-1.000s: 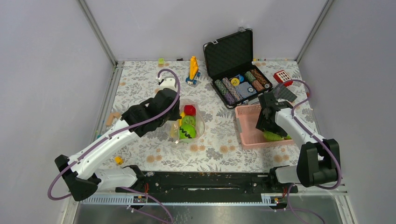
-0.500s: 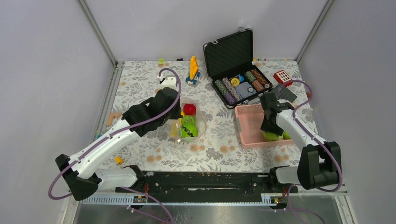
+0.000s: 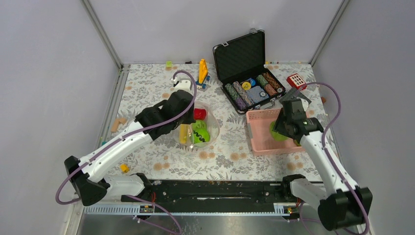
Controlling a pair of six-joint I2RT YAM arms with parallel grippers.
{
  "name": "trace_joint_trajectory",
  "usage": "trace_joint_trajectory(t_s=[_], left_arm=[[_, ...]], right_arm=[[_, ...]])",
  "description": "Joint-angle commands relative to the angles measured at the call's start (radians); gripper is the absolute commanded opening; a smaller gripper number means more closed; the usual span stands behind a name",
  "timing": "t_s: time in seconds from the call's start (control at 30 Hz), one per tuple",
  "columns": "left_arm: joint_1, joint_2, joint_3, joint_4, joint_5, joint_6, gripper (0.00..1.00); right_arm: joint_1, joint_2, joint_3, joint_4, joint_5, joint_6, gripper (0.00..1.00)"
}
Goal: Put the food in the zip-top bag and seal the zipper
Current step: Pick up the fake vegetable from the bin, then place the fake vegetable in the zipper food storage bag.
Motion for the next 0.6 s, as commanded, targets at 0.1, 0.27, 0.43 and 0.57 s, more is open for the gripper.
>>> trace_joint_trajectory(t_s=[0.1, 0.27, 0.43, 0.57], left_arm=[[0.004, 0.020, 0.064, 0.054, 0.029, 0.022, 0.00], [0.005, 0.032, 0.069, 0.062, 0.049, 0.022, 0.00], [0.005, 0.036, 0.068, 0.065, 0.071, 0.023, 0.00], [0.005, 0.042, 0.069, 0.067, 0.088, 0.025, 0.00]], right_arm=[[-0.001, -0.256, -0.010, 0.167, -0.348, -0.133, 0.28], [-0.001, -0.345, -0.011, 0.271, -0.642, -0.147, 0.26], [0.029, -0.381, -0.043, 0.452, -0.956, -0.070, 0.26], [0.127, -0.367, -0.052, 0.593, -1.056, -0.013, 0.27]])
